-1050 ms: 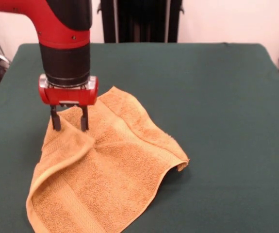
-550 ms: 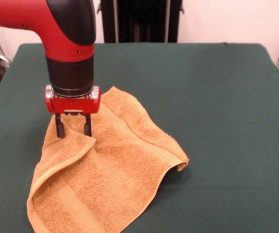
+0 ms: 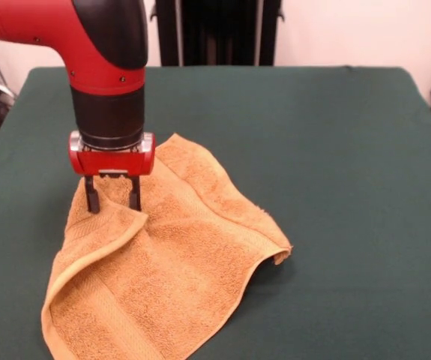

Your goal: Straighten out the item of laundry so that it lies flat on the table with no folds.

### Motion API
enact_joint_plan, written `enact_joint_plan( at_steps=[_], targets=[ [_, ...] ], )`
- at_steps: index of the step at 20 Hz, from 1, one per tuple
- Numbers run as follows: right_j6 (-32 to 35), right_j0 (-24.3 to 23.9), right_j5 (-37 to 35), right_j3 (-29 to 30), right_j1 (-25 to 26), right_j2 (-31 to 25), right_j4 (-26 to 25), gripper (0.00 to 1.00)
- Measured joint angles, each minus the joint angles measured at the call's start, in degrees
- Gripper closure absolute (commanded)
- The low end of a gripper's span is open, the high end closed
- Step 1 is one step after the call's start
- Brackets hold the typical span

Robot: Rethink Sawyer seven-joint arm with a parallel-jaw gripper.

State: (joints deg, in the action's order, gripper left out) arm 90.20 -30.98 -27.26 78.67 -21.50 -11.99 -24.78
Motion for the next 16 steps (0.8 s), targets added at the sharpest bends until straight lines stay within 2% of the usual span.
enact_joint_plan(
  at_steps=[16],
  targets=[
    [0.00,-1.73,-0.01,0.01,0.03,-1.00,0.01,0.00]
  ],
)
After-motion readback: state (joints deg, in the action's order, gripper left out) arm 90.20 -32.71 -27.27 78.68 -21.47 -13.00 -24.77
